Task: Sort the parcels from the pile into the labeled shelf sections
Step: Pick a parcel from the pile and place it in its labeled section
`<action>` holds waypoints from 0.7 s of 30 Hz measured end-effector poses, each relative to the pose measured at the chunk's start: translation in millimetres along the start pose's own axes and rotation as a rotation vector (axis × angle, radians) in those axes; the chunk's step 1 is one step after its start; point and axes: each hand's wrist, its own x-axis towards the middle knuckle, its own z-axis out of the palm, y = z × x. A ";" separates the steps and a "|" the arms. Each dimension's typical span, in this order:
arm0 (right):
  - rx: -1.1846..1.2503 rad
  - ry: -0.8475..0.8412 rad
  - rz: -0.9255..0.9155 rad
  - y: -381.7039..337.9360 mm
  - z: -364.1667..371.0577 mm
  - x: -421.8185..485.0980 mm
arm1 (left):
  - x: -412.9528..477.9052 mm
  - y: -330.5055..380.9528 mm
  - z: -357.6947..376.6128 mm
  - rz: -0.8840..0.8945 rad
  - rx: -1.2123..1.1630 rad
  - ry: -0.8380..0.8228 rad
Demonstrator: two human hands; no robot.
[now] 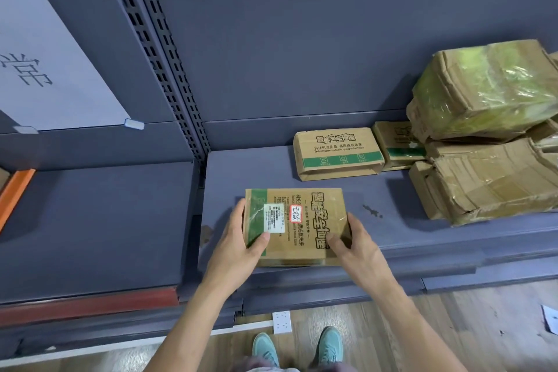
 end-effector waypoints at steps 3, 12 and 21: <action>0.016 0.017 -0.017 0.1 3.6 1.0 | 3.2 -5.0 1.7 -0.015 0.020 0.001; 0.087 0.061 -0.042 4.3 8.0 6.2 | 5.3 -16.9 4.8 0.086 0.000 0.025; 0.058 0.066 -0.094 2.5 4.2 16.6 | 11.0 -21.5 1.1 0.021 -0.032 -0.013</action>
